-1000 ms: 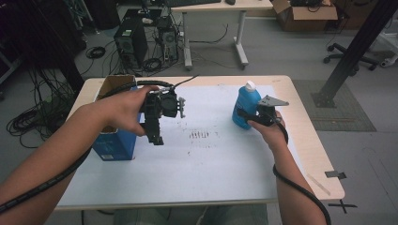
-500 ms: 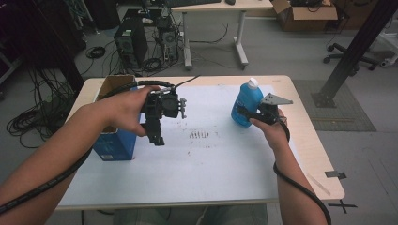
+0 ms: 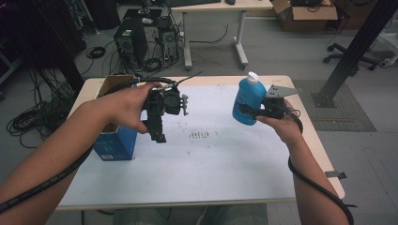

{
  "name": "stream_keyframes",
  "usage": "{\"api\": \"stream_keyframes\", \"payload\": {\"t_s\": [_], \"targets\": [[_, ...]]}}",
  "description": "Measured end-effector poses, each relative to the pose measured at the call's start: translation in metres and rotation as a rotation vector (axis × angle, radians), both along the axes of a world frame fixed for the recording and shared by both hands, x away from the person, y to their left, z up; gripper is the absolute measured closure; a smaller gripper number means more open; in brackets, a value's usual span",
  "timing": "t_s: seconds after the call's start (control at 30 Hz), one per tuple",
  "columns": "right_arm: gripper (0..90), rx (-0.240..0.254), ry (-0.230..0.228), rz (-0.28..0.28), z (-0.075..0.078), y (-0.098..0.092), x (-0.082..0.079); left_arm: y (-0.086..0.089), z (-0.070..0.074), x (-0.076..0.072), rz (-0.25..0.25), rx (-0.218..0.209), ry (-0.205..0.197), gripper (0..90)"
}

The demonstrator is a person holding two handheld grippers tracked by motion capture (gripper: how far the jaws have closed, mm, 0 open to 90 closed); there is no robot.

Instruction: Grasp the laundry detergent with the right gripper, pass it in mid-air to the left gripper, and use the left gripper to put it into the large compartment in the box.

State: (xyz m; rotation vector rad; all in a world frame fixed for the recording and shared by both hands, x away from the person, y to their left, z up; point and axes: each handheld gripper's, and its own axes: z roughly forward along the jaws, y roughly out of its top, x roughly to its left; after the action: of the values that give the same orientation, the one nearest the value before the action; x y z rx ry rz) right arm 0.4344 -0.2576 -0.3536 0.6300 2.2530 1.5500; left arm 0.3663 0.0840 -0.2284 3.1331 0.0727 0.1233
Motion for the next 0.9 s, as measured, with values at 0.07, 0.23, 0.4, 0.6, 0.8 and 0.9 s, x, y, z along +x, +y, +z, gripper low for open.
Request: {"api": "stream_keyframes", "payload": {"t_s": [0.07, 0.23, 0.4, 0.6, 0.8, 0.9], "targets": [[46.2, -0.008, 0.000, 0.036, 0.005, 0.000, -0.004, -0.001, 0.001, 0.000, -0.001, 0.001, -0.001, 0.2], [46.1, -0.041, 0.001, 0.121, 0.013, 0.000, -0.013, -0.003, 0.006, 0.001, -0.003, -0.001, -0.006, 0.2], [46.1, -0.064, -0.021, 0.202, 0.016, 0.004, -0.025, -0.005, 0.014, 0.000, -0.012, -0.026, -0.013, 0.2], [46.1, -0.049, -0.027, 0.265, 0.012, 0.012, -0.034, -0.009, 0.016, -0.001, -0.022, -0.023, -0.016, 0.2], [46.0, -0.029, -0.015, 0.323, 0.003, 0.021, -0.038, -0.010, 0.017, -0.003, -0.021, -0.029, -0.005, 0.2], [45.9, -0.021, -0.016, 0.351, 0.000, 0.026, -0.039, -0.012, 0.018, -0.003, -0.027, -0.028, -0.007, 0.2]]}}
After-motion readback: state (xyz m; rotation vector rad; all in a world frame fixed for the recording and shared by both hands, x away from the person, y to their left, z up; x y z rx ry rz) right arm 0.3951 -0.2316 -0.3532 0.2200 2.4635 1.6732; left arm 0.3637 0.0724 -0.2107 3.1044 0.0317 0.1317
